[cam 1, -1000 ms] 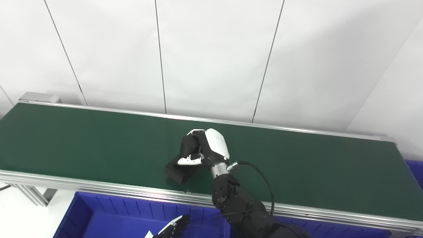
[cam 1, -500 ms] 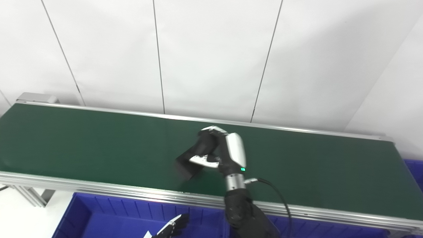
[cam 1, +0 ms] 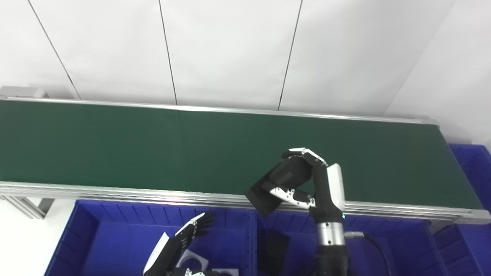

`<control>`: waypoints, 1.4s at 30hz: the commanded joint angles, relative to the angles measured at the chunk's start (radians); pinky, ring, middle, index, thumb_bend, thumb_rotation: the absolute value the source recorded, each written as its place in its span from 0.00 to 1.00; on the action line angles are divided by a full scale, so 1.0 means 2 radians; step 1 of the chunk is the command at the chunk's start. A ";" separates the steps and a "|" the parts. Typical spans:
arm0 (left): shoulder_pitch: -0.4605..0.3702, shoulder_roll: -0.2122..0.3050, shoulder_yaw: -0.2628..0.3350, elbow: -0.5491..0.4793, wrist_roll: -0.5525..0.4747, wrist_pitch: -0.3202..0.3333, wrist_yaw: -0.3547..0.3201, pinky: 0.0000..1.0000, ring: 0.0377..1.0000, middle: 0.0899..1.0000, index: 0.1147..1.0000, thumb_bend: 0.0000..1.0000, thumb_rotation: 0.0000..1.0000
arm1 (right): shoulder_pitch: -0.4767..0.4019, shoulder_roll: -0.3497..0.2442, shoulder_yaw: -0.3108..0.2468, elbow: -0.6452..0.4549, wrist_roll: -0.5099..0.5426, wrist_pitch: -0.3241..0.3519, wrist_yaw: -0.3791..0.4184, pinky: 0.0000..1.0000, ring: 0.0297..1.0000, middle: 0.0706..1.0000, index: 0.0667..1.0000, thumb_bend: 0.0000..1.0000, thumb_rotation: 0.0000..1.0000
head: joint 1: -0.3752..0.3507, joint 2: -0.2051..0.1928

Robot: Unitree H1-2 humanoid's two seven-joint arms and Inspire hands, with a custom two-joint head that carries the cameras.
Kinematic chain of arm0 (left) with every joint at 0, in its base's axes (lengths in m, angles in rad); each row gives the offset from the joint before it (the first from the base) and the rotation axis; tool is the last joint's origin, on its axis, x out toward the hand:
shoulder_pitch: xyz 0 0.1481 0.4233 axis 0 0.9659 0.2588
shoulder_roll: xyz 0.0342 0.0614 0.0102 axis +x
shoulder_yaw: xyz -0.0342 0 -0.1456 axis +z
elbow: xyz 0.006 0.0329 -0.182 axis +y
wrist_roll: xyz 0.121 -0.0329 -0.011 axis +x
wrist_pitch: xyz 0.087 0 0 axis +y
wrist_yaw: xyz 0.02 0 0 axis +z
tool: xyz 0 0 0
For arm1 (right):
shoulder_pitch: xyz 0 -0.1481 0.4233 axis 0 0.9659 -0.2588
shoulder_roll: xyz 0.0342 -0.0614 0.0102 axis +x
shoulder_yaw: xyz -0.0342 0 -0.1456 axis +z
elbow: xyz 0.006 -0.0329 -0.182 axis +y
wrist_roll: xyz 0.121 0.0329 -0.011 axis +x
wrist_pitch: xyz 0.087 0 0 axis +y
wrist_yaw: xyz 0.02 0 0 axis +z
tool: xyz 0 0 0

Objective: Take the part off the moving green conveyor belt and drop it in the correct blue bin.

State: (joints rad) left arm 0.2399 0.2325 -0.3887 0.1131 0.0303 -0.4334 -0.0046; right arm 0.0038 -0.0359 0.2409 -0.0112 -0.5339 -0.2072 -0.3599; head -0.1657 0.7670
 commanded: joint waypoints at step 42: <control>0.011 -0.038 0.069 -0.044 -0.014 -0.018 -0.081 0.82 0.86 0.86 0.84 0.90 0.41 | 0.079 -0.052 0.034 0.083 -0.103 0.042 0.030 0.98 1.00 1.00 0.92 0.83 0.32 | 0.005 0.037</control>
State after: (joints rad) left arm 0.2669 0.1604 -0.2552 0.0522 0.0096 -0.4336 -0.1607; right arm 0.1583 -0.1395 0.3095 0.1887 -0.7533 -0.0831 -0.2754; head -0.1564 0.8406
